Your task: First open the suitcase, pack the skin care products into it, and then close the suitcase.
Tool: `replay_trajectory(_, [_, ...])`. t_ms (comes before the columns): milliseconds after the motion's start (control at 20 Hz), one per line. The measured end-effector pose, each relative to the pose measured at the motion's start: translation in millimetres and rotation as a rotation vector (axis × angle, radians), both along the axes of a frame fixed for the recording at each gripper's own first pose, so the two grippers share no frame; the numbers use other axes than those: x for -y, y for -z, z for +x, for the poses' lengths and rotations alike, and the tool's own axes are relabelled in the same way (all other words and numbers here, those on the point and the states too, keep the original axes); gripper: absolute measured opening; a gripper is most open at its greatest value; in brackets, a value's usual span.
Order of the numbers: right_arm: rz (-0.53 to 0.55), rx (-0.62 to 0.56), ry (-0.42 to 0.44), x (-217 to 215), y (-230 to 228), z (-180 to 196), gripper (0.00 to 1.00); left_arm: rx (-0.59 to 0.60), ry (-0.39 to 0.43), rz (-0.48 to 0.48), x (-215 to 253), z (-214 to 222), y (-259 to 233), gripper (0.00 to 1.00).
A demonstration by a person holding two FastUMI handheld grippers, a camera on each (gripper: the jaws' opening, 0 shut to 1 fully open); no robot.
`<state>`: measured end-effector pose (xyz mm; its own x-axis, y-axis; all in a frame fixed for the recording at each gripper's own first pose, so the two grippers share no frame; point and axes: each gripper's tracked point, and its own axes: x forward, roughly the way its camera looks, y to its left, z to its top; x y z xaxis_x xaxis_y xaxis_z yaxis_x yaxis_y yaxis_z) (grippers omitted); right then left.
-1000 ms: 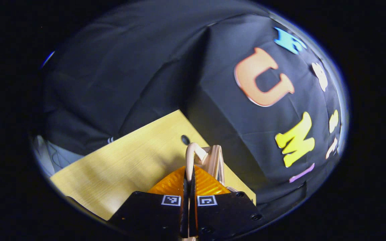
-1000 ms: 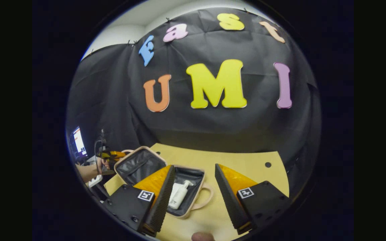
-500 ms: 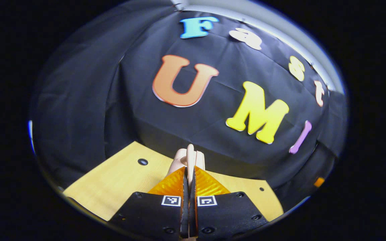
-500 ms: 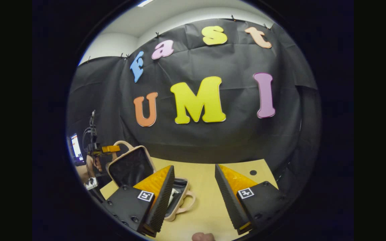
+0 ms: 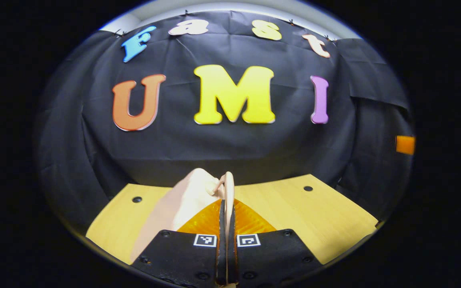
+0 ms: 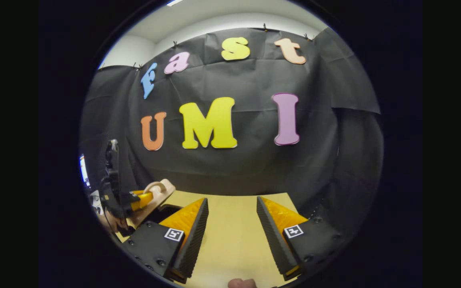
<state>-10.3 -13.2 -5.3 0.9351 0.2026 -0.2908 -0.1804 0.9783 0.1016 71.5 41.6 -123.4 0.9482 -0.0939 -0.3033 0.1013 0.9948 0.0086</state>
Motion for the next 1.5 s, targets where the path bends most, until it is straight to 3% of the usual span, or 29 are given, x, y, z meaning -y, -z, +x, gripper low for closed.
replay_trajectory(150, [-0.055, -0.008, 0.053, 41, 1, -10, 0.73, -0.056, 0.047, 0.046, 36, -10, 54, 0.05])
replay_trajectory(400, [-0.053, -0.063, 0.166, 92, 16, -24, 0.73, -0.128, 0.062, 0.121, 64, -9, 110, 0.05])
replay_trajectory(750, [-0.062, -0.087, 0.184, 110, 26, -24, 0.73, -0.179, 0.019, 0.232, 77, -10, 146, 0.07])
replay_trajectory(900, [-0.048, -0.092, 0.172, 106, 32, -19, 0.73, -0.222, 0.053, 0.263, 93, -15, 156, 0.22])
replay_trajectory(1100, [-0.024, -0.078, 0.124, 82, 33, -4, 0.72, -0.219, 0.09, 0.221, 111, -29, 145, 0.71])
replay_trajectory(1150, [-0.024, -0.063, 0.107, 75, 30, 1, 0.67, -0.223, 0.099, 0.204, 116, -34, 141, 0.82])
replay_trajectory(1200, [-0.021, -0.05, 0.089, 67, 27, 5, 0.72, -0.228, 0.109, 0.177, 119, -42, 134, 0.94])
replay_trajectory(1300, [-0.01, -0.022, 0.051, 46, 18, 13, 0.73, -0.205, 0.106, 0.085, 124, -52, 102, 0.94])
replay_trajectory(1500, [-0.009, 0.086, 0.023, 20, -14, 39, 0.78, 0.035, -0.059, -0.109, 83, -45, -30, 0.97])
